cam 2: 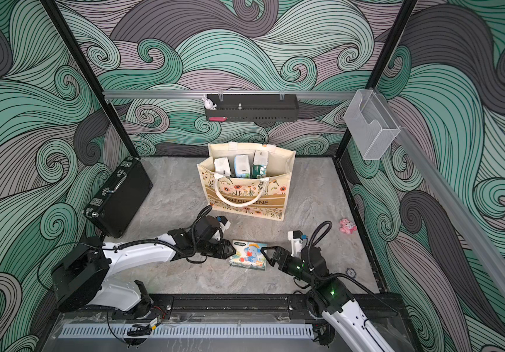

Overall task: Put tissues into the canvas bag
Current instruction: Pick up the pack of facial tissues from the center of the board.

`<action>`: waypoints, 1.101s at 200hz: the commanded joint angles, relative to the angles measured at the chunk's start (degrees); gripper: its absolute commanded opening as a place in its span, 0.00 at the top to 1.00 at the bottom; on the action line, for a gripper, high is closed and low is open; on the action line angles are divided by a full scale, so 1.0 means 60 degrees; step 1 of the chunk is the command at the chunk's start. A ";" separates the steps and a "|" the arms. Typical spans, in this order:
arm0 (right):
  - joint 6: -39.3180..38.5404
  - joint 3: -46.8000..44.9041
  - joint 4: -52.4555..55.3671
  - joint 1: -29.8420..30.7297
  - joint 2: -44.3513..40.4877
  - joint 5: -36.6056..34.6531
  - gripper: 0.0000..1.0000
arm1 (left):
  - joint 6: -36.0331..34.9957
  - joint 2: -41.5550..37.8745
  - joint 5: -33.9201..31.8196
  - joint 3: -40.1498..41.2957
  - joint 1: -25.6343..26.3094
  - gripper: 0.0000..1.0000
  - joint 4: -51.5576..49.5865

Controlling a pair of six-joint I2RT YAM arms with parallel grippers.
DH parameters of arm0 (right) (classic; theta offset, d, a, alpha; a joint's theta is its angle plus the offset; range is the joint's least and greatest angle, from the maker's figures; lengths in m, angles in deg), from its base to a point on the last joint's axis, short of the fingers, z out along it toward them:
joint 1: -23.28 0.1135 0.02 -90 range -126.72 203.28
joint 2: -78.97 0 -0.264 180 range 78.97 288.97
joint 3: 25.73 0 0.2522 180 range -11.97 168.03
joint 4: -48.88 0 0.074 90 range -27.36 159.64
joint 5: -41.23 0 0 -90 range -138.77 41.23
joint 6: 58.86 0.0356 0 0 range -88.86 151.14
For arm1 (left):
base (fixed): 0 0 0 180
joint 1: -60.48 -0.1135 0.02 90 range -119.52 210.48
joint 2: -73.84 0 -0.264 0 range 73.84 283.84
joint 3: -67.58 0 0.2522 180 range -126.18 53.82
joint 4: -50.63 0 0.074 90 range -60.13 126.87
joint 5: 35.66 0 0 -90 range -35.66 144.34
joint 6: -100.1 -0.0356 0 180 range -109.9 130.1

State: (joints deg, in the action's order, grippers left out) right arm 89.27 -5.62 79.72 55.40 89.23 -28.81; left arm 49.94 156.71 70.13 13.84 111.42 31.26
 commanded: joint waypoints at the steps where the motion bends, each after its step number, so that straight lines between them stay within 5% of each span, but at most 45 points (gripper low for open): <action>1: 0.0077 -0.0721 0.0642 -0.0060 0.0270 0.0122 0.00 | -0.0175 0.0234 0.0261 -0.0410 0.0085 0.62 0.0157; 38: -0.0097 -0.0695 -0.0043 -0.0044 0.1070 0.0553 0.01 | -0.0208 0.0441 0.0270 -0.0283 0.0081 0.80 0.0143; 68: -0.0270 -0.0693 -0.0709 -0.0036 0.2133 0.1000 0.00 | -0.0160 0.0377 0.0239 -0.0012 0.0080 0.83 0.0140; 117: -0.0502 -0.0597 -0.1723 -0.0022 0.3615 0.1367 0.00 | -0.0121 0.0123 -0.0169 0.0423 0.0054 0.84 -0.0103; 220: 0.0118 -0.1069 -0.3173 -0.0029 0.3847 0.1619 0.00 | -0.0278 0.0206 -0.0274 0.0733 0.0005 0.84 -0.0235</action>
State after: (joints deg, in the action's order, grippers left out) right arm 88.81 -10.56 62.34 55.40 111.53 -19.76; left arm 49.28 157.56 70.40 16.24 111.40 35.18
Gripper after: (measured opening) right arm 0.996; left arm 0.157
